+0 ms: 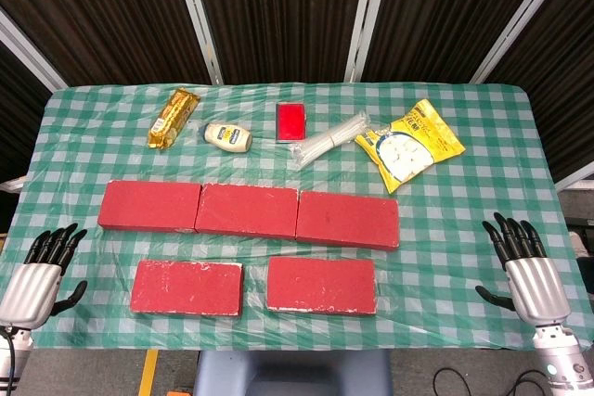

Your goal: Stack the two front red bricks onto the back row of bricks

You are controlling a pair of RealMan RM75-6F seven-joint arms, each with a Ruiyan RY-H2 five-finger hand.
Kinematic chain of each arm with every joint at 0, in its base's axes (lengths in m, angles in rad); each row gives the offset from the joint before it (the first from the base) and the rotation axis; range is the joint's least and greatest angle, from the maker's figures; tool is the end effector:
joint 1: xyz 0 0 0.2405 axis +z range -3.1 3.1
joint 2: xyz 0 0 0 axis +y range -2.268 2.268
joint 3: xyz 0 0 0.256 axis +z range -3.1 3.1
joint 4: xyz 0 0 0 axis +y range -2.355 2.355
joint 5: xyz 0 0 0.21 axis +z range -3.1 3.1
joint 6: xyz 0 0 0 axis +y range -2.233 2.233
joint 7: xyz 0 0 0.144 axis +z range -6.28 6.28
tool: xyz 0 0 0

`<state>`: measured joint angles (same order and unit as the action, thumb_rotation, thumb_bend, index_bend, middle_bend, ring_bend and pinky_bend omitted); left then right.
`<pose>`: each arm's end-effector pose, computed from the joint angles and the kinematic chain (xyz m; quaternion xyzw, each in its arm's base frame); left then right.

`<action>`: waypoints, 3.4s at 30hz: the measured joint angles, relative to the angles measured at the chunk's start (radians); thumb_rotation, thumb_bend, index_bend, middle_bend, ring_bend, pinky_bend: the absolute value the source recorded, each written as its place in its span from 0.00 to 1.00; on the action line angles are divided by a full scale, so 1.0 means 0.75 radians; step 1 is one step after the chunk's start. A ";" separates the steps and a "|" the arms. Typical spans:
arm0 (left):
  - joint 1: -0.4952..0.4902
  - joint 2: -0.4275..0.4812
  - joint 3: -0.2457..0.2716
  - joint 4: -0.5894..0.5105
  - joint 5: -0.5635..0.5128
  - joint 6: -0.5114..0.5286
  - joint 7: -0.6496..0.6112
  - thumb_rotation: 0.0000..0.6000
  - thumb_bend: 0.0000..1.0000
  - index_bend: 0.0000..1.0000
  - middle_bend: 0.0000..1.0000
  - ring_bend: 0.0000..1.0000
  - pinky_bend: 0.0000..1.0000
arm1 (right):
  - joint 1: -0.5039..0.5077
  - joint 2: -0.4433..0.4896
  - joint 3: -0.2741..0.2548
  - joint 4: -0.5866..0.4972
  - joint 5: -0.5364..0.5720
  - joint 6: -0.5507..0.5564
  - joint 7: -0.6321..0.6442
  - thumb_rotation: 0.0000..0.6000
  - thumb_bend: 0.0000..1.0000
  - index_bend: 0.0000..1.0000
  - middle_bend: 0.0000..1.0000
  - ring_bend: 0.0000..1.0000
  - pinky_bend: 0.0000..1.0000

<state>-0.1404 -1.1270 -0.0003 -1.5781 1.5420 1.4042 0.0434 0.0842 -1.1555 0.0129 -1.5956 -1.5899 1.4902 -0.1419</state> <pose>-0.3106 0.1873 0.1402 -0.6541 -0.3758 -0.3516 0.5544 -0.3019 -0.1723 0.1395 0.6486 -0.3380 0.3604 0.5789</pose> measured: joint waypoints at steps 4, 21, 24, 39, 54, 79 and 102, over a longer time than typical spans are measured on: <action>-0.008 -0.003 0.012 -0.009 0.019 -0.014 0.000 1.00 0.35 0.00 0.00 0.00 0.05 | -0.001 0.010 -0.011 -0.001 -0.016 -0.004 0.008 1.00 0.13 0.00 0.00 0.00 0.00; -0.283 0.036 0.148 -0.161 0.205 -0.489 -0.119 1.00 0.29 0.00 0.00 0.00 0.04 | -0.003 0.052 -0.071 -0.005 -0.097 -0.018 0.090 1.00 0.13 0.00 0.00 0.00 0.00; -0.312 0.016 0.148 -0.189 0.182 -0.552 -0.054 1.00 0.29 0.00 0.00 0.00 0.04 | -0.002 0.060 -0.075 -0.005 -0.106 -0.018 0.110 1.00 0.13 0.00 0.00 0.00 0.00; -0.399 -0.081 0.101 -0.215 0.014 -0.659 0.130 1.00 0.29 0.00 0.00 0.00 0.03 | 0.009 0.081 -0.087 -0.014 -0.109 -0.050 0.137 1.00 0.13 0.00 0.00 0.00 0.00; -0.443 -0.096 0.090 -0.194 -0.113 -0.713 0.201 1.00 0.29 0.00 0.00 0.00 0.04 | 0.006 0.079 -0.081 -0.015 -0.094 -0.051 0.128 1.00 0.13 0.00 0.00 0.00 0.00; -0.508 -0.099 0.091 -0.156 -0.254 -0.777 0.269 1.00 0.30 0.04 0.55 0.53 0.62 | 0.014 0.071 -0.084 -0.021 -0.084 -0.082 0.102 1.00 0.13 0.00 0.00 0.00 0.00; -0.529 0.042 0.018 -0.297 -0.084 -0.584 0.174 1.00 0.33 0.14 0.72 0.66 0.72 | 0.020 0.063 -0.082 -0.024 -0.069 -0.102 0.076 1.00 0.13 0.00 0.00 0.00 0.00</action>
<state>-0.5369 -1.0958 0.0132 -1.8008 1.4788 0.9660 0.1737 0.0993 -1.1085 -0.0487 -1.6134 -1.6420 1.4134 -0.0847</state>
